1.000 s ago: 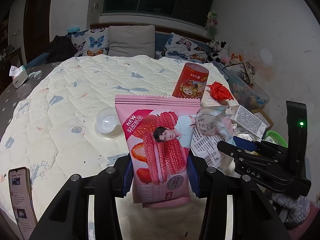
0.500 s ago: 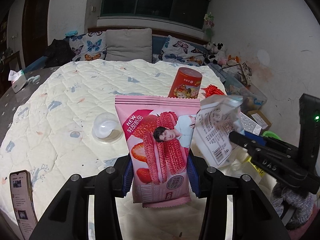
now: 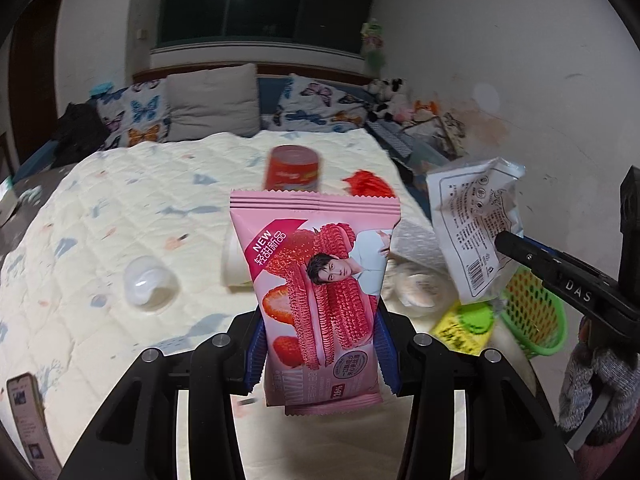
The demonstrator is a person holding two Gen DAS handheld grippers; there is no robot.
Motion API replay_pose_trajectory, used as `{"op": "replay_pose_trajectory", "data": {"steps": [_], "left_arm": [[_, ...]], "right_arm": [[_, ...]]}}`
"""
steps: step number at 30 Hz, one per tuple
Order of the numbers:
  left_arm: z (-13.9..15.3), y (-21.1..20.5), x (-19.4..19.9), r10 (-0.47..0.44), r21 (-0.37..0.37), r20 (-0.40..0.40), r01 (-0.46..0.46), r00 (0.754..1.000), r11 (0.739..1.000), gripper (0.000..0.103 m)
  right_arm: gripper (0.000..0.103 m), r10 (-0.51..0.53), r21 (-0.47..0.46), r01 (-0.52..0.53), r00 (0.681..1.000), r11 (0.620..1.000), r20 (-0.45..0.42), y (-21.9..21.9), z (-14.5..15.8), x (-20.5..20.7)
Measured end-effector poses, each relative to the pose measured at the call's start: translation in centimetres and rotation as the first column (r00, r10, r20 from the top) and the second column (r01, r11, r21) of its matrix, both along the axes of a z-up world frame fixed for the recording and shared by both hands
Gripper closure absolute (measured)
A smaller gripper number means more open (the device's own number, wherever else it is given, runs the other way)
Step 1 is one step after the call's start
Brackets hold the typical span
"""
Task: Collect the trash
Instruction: 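Carry the plastic bag into the green basket and open the right gripper while the left gripper carries the packet, then lower the wafer packet into the green basket and open the left gripper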
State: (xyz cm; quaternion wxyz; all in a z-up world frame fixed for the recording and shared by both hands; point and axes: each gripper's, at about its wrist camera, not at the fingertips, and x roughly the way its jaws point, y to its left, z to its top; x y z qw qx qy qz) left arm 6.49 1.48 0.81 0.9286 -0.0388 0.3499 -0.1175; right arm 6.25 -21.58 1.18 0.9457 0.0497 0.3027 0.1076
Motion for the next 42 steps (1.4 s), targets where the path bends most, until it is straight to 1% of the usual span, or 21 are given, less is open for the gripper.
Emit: {"op": "replay_pose_trajectory", "data": {"steps": [4, 7, 9, 13, 15, 20, 23, 26, 30, 36, 42], "left_arm": [[0.5, -2.5, 0.4, -0.053, 0.003, 0.004, 0.053, 0.999, 0.999, 0.059], [1.2, -4.5, 0.9, -0.095, -0.005, 0.008, 0.095, 0.995, 0.995, 0.059], [1.8, -6.1, 1.1, -0.125, 0.004, 0.022, 0.125, 0.992, 0.992, 0.059], [2.8, -9.4, 1.9, -0.184, 0.014, 0.040, 0.184, 0.982, 0.983, 0.059], [3.2, -11.1, 2.5, -0.215, 0.014, 0.040, 0.215, 0.976, 0.977, 0.059], [3.5, -15.6, 4.0, -0.289, -0.004, 0.022, 0.289, 0.957, 0.957, 0.059], [3.4, -18.4, 4.7, -0.331, -0.017, 0.009, 0.331, 0.944, 0.943, 0.059], [2.8, -21.3, 5.7, -0.374, -0.030, -0.015, 0.373, 0.927, 0.927, 0.059], [1.9, -24.6, 6.5, -0.417, -0.022, -0.040, 0.417, 0.908, 0.909, 0.058], [0.1, -29.0, 7.6, -0.462, -0.028, -0.084, 0.461, 0.883, 0.887, 0.059], [-1.4, -32.2, 8.1, -0.495, -0.020, -0.126, 0.496, 0.860, 0.868, 0.058]], "right_arm": [[0.074, -0.089, -0.003, 0.089, 0.996, 0.996, -0.008, -4.0, -0.4, -0.8], [0.074, -0.172, -0.008, 0.172, 0.985, 0.985, -0.022, -7.7, -1.0, -1.4], [0.073, -0.219, -0.022, 0.219, 0.975, 0.976, -0.029, -9.6, -1.6, -1.9], [0.073, -0.318, -0.039, 0.317, 0.946, 0.948, -0.063, -14.3, -3.1, -2.7], [0.071, -0.353, -0.040, 0.351, 0.932, 0.936, -0.080, -16.1, -3.7, -2.8], [0.071, -0.425, -0.051, 0.422, 0.897, 0.905, -0.124, -19.7, -5.8, -3.7], [0.069, -0.455, -0.053, 0.452, 0.879, 0.891, -0.146, -21.4, -7.0, -4.1], [0.063, -0.476, -0.052, 0.475, 0.864, 0.879, -0.165, -22.8, -8.0, -4.2], [0.053, -0.499, -0.055, 0.498, 0.847, 0.866, -0.186, -23.9, -9.0, -4.5], [0.051, -0.519, -0.048, 0.521, 0.831, 0.852, -0.203, -25.4, -9.7, -5.4], [0.047, -0.523, -0.030, 0.528, 0.830, 0.849, -0.194, -25.6, -9.4, -6.8]]}}
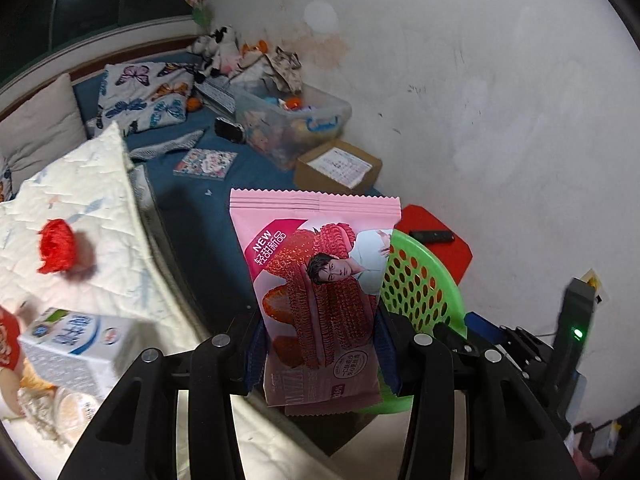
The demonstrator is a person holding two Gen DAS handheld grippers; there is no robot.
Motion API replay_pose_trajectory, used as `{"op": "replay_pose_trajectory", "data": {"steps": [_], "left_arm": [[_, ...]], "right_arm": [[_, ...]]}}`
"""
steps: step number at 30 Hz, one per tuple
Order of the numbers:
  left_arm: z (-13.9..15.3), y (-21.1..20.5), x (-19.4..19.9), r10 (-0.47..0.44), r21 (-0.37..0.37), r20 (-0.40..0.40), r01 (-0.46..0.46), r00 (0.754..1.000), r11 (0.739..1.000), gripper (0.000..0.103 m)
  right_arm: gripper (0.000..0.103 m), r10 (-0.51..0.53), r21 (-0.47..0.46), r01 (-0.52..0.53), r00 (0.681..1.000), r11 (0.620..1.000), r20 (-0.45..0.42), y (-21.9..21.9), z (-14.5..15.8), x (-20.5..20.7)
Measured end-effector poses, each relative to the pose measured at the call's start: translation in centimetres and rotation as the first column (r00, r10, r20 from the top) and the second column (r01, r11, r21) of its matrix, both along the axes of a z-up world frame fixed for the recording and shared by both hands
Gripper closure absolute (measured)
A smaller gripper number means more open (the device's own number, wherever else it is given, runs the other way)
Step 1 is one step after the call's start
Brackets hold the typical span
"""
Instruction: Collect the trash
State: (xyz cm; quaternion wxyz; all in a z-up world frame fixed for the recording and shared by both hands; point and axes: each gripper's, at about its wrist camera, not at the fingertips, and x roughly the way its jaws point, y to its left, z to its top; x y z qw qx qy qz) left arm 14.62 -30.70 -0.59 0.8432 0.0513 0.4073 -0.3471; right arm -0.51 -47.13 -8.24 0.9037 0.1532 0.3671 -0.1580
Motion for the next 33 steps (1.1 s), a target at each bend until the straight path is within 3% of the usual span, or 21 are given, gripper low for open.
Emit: {"op": "replay_pose_trajectory", "data": {"steps": [5, 12, 16, 20, 26, 33], "left_arm": [[-1.3, -2.8, 0.3, -0.036, 0.019, -0.023, 0.036, 0.999, 0.999, 0.058], [-3.0, -4.6, 0.5, -0.066, 0.044, -0.050, 0.068, 0.997, 0.997, 0.045], [-3.4, -4.7, 0.6, -0.070, 0.037, -0.060, 0.072, 0.996, 0.997, 0.032], [-3.0, -4.4, 0.2, -0.074, 0.030, -0.059, 0.075, 0.996, 0.997, 0.031], [-1.7, -1.7, -1.0, -0.058, 0.019, -0.021, 0.058, 0.998, 0.998, 0.031], [-0.1, 3.8, -2.9, -0.014, 0.060, 0.064, 0.010, 0.998, 0.998, 0.031]], "right_arm": [[0.044, 0.003, -0.008, -0.003, 1.000, 1.000, 0.013, 0.5, 0.3, -1.0], [0.043, -0.011, 0.005, 0.011, 1.000, 1.000, 0.023, 0.5, 0.5, -2.1], [0.043, -0.019, 0.012, 0.019, 1.000, 1.000, 0.020, 0.5, 0.3, -2.5], [0.043, -0.019, 0.016, 0.019, 1.000, 1.000, 0.016, 0.6, 0.2, -2.7], [0.043, -0.013, 0.013, 0.013, 1.000, 1.000, 0.026, 1.1, 0.8, -2.9], [0.043, 0.019, 0.013, -0.020, 0.999, 1.000, 0.038, 2.5, 1.4, -2.9]]}}
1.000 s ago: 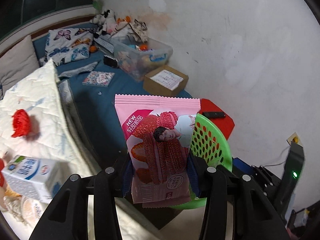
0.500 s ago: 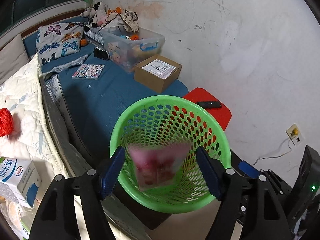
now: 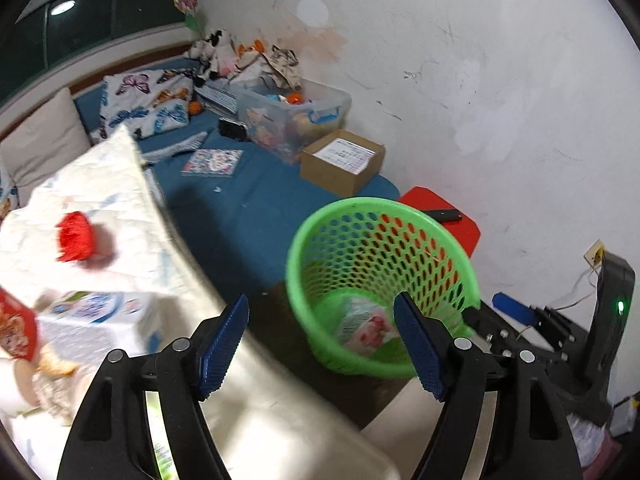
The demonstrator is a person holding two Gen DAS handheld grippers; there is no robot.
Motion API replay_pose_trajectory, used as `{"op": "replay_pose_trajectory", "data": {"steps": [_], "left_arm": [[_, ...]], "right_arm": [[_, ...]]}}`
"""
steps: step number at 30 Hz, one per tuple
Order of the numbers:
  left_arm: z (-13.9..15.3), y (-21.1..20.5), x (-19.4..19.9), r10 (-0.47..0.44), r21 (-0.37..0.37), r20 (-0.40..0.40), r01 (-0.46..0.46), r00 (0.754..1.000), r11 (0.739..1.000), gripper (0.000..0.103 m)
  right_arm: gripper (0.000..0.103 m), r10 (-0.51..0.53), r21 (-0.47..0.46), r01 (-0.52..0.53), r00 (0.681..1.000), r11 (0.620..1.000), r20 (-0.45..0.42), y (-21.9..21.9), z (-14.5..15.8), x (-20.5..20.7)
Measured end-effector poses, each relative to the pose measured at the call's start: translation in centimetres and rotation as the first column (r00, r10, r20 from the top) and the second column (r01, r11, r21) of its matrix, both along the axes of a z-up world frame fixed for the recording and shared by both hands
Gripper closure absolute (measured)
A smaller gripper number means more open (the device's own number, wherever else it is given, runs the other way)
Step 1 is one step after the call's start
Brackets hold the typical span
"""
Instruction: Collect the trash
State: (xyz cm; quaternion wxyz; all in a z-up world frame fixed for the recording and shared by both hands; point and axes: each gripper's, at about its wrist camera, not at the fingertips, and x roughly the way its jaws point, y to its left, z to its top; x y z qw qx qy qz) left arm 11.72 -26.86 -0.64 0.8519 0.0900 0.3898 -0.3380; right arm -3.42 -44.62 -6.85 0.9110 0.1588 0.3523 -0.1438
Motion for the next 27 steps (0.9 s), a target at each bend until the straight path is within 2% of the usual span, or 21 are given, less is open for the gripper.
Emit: {"op": "replay_pose_trajectory", "data": {"steps": [8, 13, 20, 27], "left_arm": [[0.5, 8.0, -0.6, 0.043, 0.033, 0.039, -0.044, 0.998, 0.998, 0.030], [-0.4, 11.6, -0.4, 0.063, 0.071, 0.040, -0.065, 0.997, 0.995, 0.024], [-2.6, 12.4, -0.4, 0.044, 0.106, 0.007, -0.045, 0.999, 0.993, 0.022], [-4.3, 11.3, -0.4, -0.005, 0.156, 0.007, 0.004, 1.000, 0.988, 0.022]], "right_arm": [[0.039, 0.041, -0.002, -0.041, 0.999, 0.999, 0.019, 2.4, 0.8, 0.4], [0.039, 0.070, -0.009, -0.070, 0.997, 0.998, 0.024, 4.0, 1.3, 1.0], [0.038, 0.108, -0.025, -0.107, 0.994, 0.994, 0.023, 6.3, 1.7, 1.8], [0.037, 0.125, -0.029, -0.125, 0.992, 0.992, 0.018, 7.0, 1.8, 2.3]]}}
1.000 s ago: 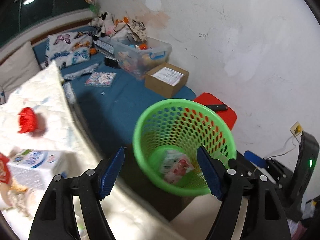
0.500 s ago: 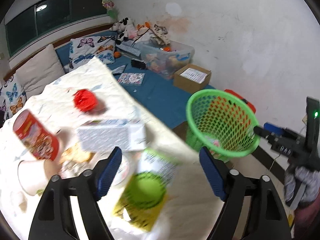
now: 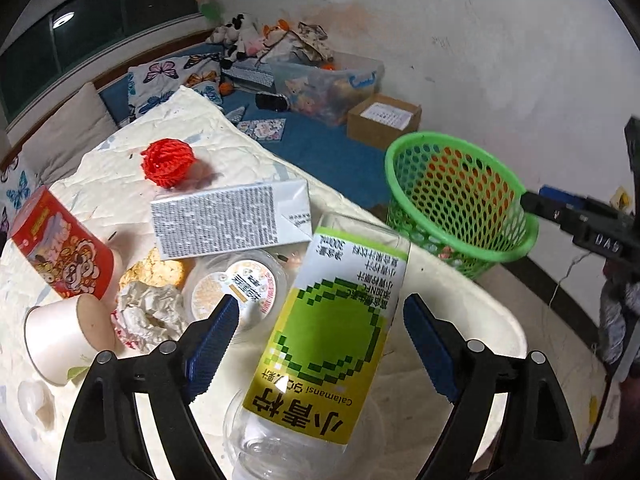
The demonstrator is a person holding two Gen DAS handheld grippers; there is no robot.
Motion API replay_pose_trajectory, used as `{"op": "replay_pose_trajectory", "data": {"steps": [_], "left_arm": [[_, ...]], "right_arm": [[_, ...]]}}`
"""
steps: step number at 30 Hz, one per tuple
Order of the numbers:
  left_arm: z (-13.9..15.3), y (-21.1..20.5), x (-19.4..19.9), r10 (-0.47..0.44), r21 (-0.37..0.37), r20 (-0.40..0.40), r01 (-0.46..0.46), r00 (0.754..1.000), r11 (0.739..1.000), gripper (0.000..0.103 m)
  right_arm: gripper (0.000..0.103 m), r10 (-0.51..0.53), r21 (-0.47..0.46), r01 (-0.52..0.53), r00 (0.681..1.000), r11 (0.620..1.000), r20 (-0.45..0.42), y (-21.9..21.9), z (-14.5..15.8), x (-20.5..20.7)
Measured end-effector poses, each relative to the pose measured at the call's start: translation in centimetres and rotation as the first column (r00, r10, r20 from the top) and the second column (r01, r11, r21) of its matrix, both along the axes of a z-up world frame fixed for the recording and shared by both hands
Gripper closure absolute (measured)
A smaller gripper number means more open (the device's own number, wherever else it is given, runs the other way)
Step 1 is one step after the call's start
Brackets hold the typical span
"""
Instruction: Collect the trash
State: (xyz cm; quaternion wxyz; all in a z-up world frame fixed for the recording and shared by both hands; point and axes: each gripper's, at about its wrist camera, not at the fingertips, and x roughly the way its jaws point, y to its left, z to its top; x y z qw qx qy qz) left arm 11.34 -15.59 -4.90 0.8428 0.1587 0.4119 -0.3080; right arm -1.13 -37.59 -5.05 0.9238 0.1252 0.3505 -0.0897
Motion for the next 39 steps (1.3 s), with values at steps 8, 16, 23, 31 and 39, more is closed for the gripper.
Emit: {"op": "replay_pose_trajectory", "data": {"steps": [8, 16, 23, 31, 39], "left_arm": [[-0.9, -0.7, -0.2, -0.025, 0.042, 0.024, 0.024, 0.999, 0.999, 0.037], [0.3, 0.0, -1.2, -0.015, 0.004, 0.048, 0.015, 0.999, 1.000, 0.045], [2.7, 2.5, -1.4, 0.030, -0.056, 0.056, -0.026, 0.998, 0.998, 0.047], [4.9, 6.0, -1.2, 0.105, -0.132, 0.042, -0.099, 0.994, 0.986, 0.048], [5.9, 7.9, -0.7, 0.159, -0.209, 0.013, -0.153, 0.987, 0.966, 0.049]], "right_arm": [[0.037, 0.027, -0.001, -0.027, 1.000, 1.000, -0.006, 0.8, -0.2, 0.5], [0.037, 0.071, 0.002, -0.071, 0.997, 0.997, -0.002, 2.0, 0.2, 1.0], [0.037, 0.143, 0.022, -0.143, 0.990, 0.989, -0.001, 3.4, 0.6, 2.2], [0.036, 0.297, 0.038, -0.298, 0.955, 0.954, 0.012, 6.2, 1.6, 5.1], [0.036, 0.416, 0.022, -0.416, 0.909, 0.909, 0.011, 9.0, 2.5, 8.4]]}}
